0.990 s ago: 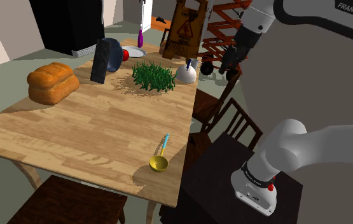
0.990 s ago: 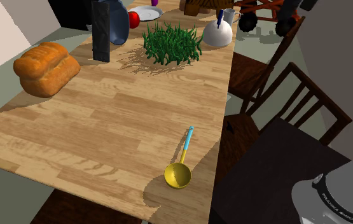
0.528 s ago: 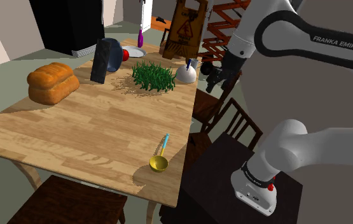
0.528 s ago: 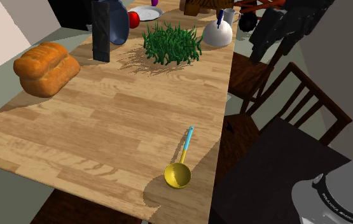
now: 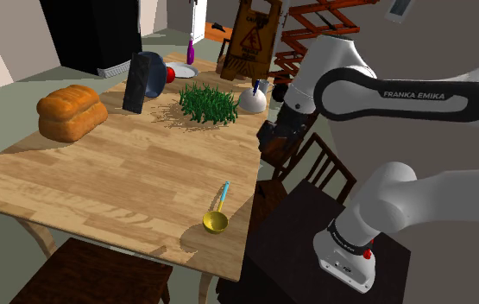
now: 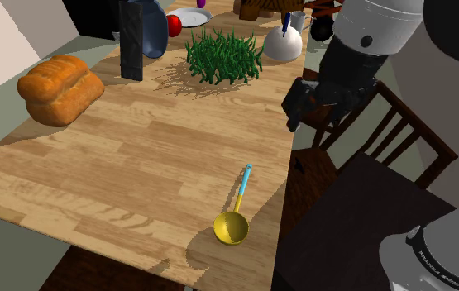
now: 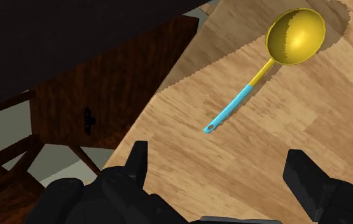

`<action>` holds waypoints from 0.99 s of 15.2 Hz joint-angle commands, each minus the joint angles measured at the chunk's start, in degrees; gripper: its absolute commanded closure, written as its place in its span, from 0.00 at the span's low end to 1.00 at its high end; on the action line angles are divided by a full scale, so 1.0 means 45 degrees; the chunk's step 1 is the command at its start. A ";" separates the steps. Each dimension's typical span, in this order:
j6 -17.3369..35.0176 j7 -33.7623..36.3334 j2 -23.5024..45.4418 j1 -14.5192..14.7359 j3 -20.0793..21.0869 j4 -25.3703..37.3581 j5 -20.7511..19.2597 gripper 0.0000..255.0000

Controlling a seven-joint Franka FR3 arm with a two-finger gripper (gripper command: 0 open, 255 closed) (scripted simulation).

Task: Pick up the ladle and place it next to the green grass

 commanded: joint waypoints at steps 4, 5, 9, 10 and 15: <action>0.2507 0.2016 0.1353 0.0139 0.1328 -0.1068 0.1305 0.00; 0.3039 0.2407 0.1748 0.0161 0.1602 -0.1182 0.1557 0.00; 0.5296 0.3961 0.3697 0.0170 0.2717 -0.1374 0.2464 0.00; 0.5885 0.4353 0.4268 0.0138 0.3000 -0.1355 0.2645 0.00; 0.8886 0.6574 0.7520 -0.0372 0.4453 -0.0892 0.2873 0.00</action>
